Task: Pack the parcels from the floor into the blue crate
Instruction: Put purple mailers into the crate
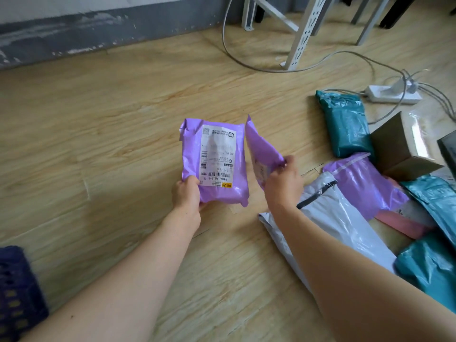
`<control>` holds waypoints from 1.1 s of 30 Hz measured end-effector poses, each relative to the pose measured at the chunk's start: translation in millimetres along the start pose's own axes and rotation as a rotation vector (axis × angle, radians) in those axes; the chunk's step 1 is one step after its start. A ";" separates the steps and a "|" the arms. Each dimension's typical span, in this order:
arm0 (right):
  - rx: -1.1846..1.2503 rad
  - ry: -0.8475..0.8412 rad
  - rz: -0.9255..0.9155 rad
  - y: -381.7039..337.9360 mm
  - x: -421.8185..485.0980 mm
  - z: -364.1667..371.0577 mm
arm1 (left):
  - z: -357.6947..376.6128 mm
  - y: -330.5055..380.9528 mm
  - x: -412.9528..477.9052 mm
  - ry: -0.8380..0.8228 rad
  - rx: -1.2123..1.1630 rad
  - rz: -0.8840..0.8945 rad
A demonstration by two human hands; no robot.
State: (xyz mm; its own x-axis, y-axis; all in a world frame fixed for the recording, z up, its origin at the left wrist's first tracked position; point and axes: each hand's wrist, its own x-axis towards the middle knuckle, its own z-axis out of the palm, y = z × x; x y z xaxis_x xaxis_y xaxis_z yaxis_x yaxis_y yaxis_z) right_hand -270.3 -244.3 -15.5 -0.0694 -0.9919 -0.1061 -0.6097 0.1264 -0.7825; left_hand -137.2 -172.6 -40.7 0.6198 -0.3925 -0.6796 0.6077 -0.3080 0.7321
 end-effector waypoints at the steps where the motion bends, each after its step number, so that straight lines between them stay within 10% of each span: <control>1: 0.080 0.006 0.066 -5.3 -5.1 -1.3 | -5.7 3.2 -5.9 0.007 0.004 0.012; 14: 0.283 -0.181 0.263 -102.9 -113.6 -54.6 | -139.1 100.8 -124.9 0.012 -0.051 0.144; 33: 0.228 -0.208 -0.381 -223.6 -331.7 -81.1 | -357.1 141.5 -280.3 0.307 -0.205 0.299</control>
State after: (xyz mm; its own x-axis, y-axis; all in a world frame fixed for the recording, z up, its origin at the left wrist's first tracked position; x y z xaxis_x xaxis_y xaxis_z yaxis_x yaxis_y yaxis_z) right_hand -175.0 55.7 244.4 0.2983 -0.9479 0.1117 -0.3712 -0.2231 -0.9013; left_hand -47.6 203.3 236.3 0.8819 -0.1538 -0.4456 0.4464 -0.0314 0.8943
